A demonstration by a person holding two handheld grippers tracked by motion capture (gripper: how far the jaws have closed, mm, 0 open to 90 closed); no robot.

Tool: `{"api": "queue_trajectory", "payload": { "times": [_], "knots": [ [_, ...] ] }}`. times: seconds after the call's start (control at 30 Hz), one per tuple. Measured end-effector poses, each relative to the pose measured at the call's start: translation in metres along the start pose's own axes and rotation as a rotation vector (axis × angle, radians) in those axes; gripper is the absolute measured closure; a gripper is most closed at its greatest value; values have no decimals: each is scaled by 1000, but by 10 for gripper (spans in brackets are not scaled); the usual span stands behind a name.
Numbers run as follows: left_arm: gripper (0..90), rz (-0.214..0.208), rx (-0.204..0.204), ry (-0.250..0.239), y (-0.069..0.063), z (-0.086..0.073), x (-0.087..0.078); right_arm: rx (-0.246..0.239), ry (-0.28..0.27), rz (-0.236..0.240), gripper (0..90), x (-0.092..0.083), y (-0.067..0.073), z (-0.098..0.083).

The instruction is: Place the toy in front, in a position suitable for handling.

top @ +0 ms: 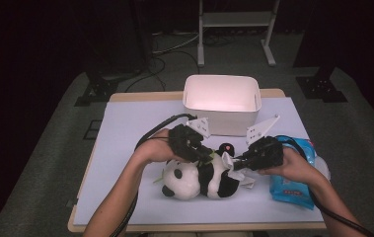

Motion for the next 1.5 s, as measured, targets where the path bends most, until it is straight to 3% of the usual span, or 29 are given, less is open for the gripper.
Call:
{"api": "queue_trajectory", "payload": {
  "times": [0.33,0.73,1.03,1.07,1.1,1.17,1.5],
  "knots": [
    [656,-24,-18,-22,-6,-14,3,48,7,-14,825,1,-8,-12],
    [566,-7,-37,-64,-10,-21,-9,156,13,-95,825,-32,-25,-44],
    [514,8,-56,-81,-12,-27,-15,264,41,-178,824,-58,-43,-84],
    [513,8,-56,-81,-12,-27,-15,264,41,-178,824,-58,-43,-84],
    [511,8,-57,-78,-11,-28,-14,301,19,-185,824,-66,-47,-95],
    [502,7,-64,-78,-11,-29,-14,323,19,-197,822,-71,-50,-104],
    [485,16,-81,-69,-8,-34,-14,452,43,-240,810,-76,-66,-147]
  ]
}}
Point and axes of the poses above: each handheld gripper's, and its own axes: x roughly forward along the jaws, z roughly out of its top, y roughly to its left, the point moved 4 cm from there along x, roughly forward along the jaws, and after that the axes turned 14 degrees about y, right-handed, at the moved point
